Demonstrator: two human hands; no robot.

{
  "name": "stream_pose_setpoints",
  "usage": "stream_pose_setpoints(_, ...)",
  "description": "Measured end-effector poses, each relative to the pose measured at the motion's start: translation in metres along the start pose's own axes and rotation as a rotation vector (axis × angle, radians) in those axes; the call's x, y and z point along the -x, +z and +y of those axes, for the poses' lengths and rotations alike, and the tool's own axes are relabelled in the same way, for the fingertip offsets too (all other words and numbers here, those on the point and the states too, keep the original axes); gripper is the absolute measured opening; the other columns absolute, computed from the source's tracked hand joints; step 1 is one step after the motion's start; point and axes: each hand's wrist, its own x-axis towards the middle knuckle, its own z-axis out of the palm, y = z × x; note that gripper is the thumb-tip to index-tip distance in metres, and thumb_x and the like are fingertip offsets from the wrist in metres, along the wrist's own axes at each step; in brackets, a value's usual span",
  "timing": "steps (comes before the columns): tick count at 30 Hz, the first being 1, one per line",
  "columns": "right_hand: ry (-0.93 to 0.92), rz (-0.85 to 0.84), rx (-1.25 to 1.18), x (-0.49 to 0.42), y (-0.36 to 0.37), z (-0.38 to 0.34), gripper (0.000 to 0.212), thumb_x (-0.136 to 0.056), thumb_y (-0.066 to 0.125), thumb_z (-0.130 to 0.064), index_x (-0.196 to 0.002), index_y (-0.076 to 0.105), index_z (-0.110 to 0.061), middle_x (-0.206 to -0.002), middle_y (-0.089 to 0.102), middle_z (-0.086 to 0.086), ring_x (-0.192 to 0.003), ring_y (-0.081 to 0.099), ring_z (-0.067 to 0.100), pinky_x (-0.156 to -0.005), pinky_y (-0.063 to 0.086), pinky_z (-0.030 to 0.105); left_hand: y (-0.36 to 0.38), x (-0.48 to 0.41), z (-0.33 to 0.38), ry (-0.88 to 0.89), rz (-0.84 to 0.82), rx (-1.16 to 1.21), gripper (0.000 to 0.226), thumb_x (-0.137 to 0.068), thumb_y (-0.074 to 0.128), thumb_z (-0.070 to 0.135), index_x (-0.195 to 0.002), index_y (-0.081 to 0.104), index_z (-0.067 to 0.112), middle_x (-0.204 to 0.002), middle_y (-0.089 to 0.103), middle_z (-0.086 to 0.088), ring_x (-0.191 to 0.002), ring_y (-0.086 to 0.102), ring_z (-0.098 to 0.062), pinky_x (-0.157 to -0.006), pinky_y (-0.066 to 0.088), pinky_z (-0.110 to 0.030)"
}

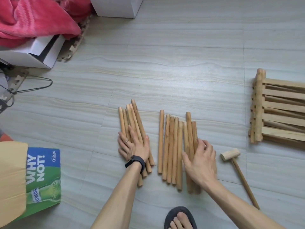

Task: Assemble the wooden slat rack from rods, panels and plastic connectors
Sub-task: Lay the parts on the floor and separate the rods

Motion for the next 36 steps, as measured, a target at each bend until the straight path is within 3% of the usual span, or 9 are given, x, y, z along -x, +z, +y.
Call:
stream_pose_setpoints(2,0.054,-0.1,0.053,-0.003,-0.007,0.015,0.075,-0.095,0.058,-0.05,-0.153,0.024,-0.016,-0.148,0.028,0.012,-0.132,0.042,0.033,-0.103,0.044,0.044,0.007,-0.004,0.009,0.053,0.014,-0.026,0.086,-0.095,0.035,0.062,-0.149,-0.028,0.04,-0.162,-0.025,-0.013,-0.151,-0.012,-0.033,-0.119,0.003,-0.055)
stream_pose_setpoints(6,-0.012,-0.158,0.0,-0.004,-0.002,0.008,0.063,-0.1,0.055,-0.043,-0.152,0.028,-0.019,-0.134,0.035,0.008,-0.115,0.055,0.031,-0.095,0.05,0.038,0.009,-0.013,0.016,0.222,-0.078,-0.054,0.086,-0.096,0.04,0.056,-0.148,-0.027,0.043,-0.161,-0.03,-0.007,-0.151,-0.016,-0.029,-0.119,0.0,-0.056)
stream_pose_setpoints(13,-0.05,-0.29,-0.073,-0.031,0.013,-0.044,0.066,-0.104,0.049,-0.031,-0.159,0.018,-0.012,-0.14,0.039,0.013,-0.125,0.052,0.036,-0.102,0.046,0.041,-0.008,-0.019,0.0,0.2,-0.05,-0.01,0.063,-0.103,0.036,0.043,-0.157,0.005,0.04,-0.167,-0.005,-0.004,-0.152,0.001,-0.026,-0.121,0.009,-0.054)
stream_pose_setpoints(15,-0.055,-0.295,-0.018,-0.032,0.017,-0.052,0.065,-0.102,0.047,-0.034,-0.157,0.02,-0.012,-0.141,0.039,0.011,-0.127,0.049,0.036,-0.1,0.047,0.043,-0.012,-0.018,-0.009,0.218,-0.033,-0.006,0.063,-0.103,0.036,0.042,-0.157,0.003,0.041,-0.167,-0.004,-0.003,-0.152,0.003,-0.027,-0.121,0.01,-0.054)
stream_pose_setpoints(19,0.035,-0.159,-0.036,-0.031,0.018,-0.043,0.048,-0.1,0.046,-0.028,-0.146,0.035,-0.016,-0.132,0.045,0.01,-0.113,0.056,0.037,-0.088,0.05,0.045,-0.014,-0.011,-0.019,0.278,-0.026,-0.035,0.066,-0.104,0.033,0.039,-0.15,-0.014,0.052,-0.166,-0.01,0.002,-0.153,0.0,-0.026,-0.121,0.01,-0.055)
stream_pose_setpoints(22,0.009,-0.091,-0.042,-0.029,0.02,-0.028,0.047,-0.1,0.046,-0.03,-0.144,0.036,-0.016,-0.127,0.045,0.009,-0.107,0.058,0.035,-0.084,0.052,0.045,-0.007,0.0,-0.023,0.26,-0.053,-0.11,0.067,-0.101,0.024,0.056,-0.144,-0.027,0.054,-0.163,-0.024,0.005,-0.152,-0.012,-0.027,-0.121,0.002,-0.058)
stream_pose_setpoints(28,-0.09,-0.115,0.0,-0.027,0.025,-0.021,0.076,-0.097,0.052,-0.054,-0.158,0.018,-0.023,-0.134,0.038,0.005,-0.114,0.055,0.029,-0.089,0.053,0.041,0.0,0.005,-0.013,0.198,-0.103,-0.23,0.09,-0.076,0.009,0.091,-0.142,-0.035,0.049,-0.155,-0.042,-0.002,-0.146,-0.026,-0.039,-0.119,-0.008,-0.059)
stream_pose_setpoints(33,-0.1,-0.113,0.037,-0.032,0.027,-0.024,0.076,-0.099,0.05,-0.05,-0.158,0.011,-0.024,-0.135,0.036,0.006,-0.106,0.061,0.031,-0.084,0.056,0.044,-0.004,-0.004,-0.015,0.194,-0.142,-0.246,0.093,-0.07,0.004,0.095,-0.141,-0.036,0.05,-0.149,-0.051,-0.002,-0.145,-0.03,-0.04,-0.119,-0.012,-0.057)
stream_pose_setpoints(36,-0.105,-0.097,0.047,-0.031,0.026,-0.024,0.075,-0.098,0.042,-0.06,-0.156,0.01,-0.026,-0.134,0.036,0.005,-0.1,0.063,0.031,-0.077,0.056,0.044,-0.005,-0.004,-0.025,0.244,-0.115,-0.244,0.083,-0.075,-0.001,0.088,-0.14,-0.036,0.051,-0.152,-0.046,0.0,-0.146,-0.03,-0.036,-0.12,-0.009,-0.057)
